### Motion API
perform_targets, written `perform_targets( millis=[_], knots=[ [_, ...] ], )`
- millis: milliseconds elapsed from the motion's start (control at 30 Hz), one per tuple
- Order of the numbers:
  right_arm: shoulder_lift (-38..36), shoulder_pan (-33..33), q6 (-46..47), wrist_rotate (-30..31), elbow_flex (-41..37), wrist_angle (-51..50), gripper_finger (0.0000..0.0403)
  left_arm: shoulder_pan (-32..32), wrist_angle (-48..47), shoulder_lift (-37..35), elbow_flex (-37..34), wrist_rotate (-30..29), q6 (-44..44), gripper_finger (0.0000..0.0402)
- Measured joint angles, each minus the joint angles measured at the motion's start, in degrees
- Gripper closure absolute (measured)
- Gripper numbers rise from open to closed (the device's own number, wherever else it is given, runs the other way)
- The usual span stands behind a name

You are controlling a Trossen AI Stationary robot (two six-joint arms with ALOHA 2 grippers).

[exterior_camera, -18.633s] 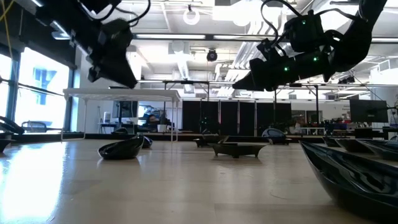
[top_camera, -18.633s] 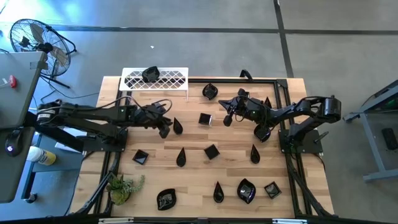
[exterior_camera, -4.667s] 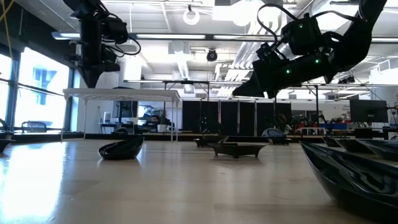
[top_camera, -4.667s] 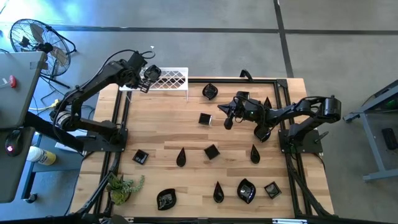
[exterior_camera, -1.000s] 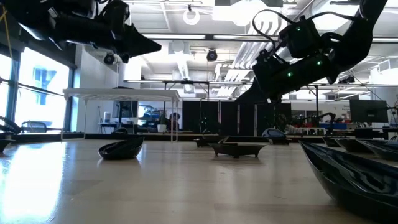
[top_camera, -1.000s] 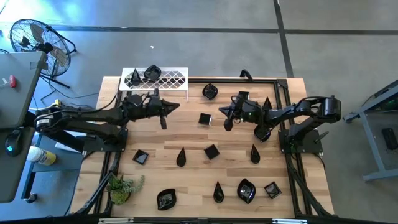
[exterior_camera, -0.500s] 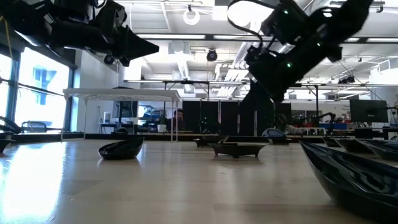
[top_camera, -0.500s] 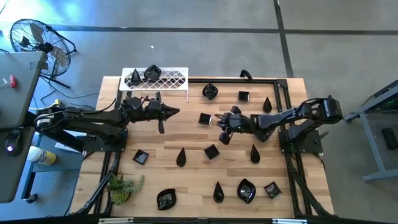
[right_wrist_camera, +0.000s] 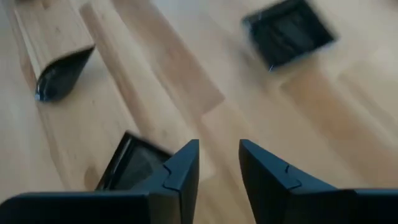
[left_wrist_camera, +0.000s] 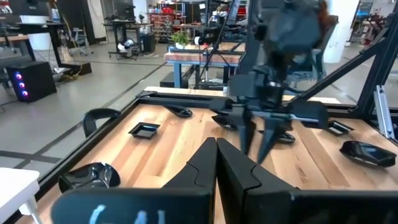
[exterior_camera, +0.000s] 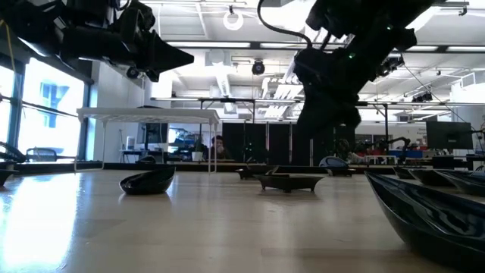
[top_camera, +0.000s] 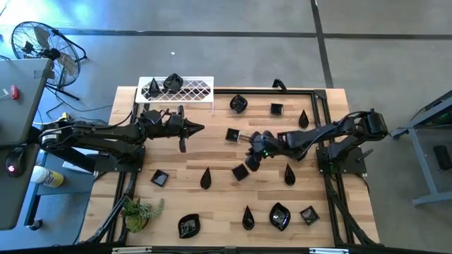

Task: Pick & Place Mini shaped plates
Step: Put the square plate on the shelf

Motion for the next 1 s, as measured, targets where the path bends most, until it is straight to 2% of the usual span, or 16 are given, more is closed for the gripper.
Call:
perform_targets(
  millis=[200, 433, 667, 800, 1000],
  knots=[
    [4.31, 2.13, 5.09, -3.83, 0.00, 1.58, 0.0323, -0.01, 0.02, -0.01, 0.02, -0.44, -0.06, 0.0401],
    [10.31, 3.22, 5.74, -10.00, 0.00, 10.16, 0.0342, 0.01, -1.78, 0.01, 0.02, -0.53, -0.02, 0.0401],
    [11.56, 3.50, 6.96, -8.01, -0.02, 10.76, 0.0358, 0.00, -3.11, 0.01, 0.02, -0.94, 0.14, 0.0401],
    [11.56, 3.50, 7.18, -9.04, -0.02, 10.94, 0.0367, 0.00, -3.17, 0.01, 0.02, -0.94, 0.14, 0.0401],
    [11.54, 3.60, 7.01, -10.23, 3.15, 8.07, 0.0345, 0.01, -4.35, 0.01, 0.02, -0.97, 0.14, 0.0401]
  ],
)
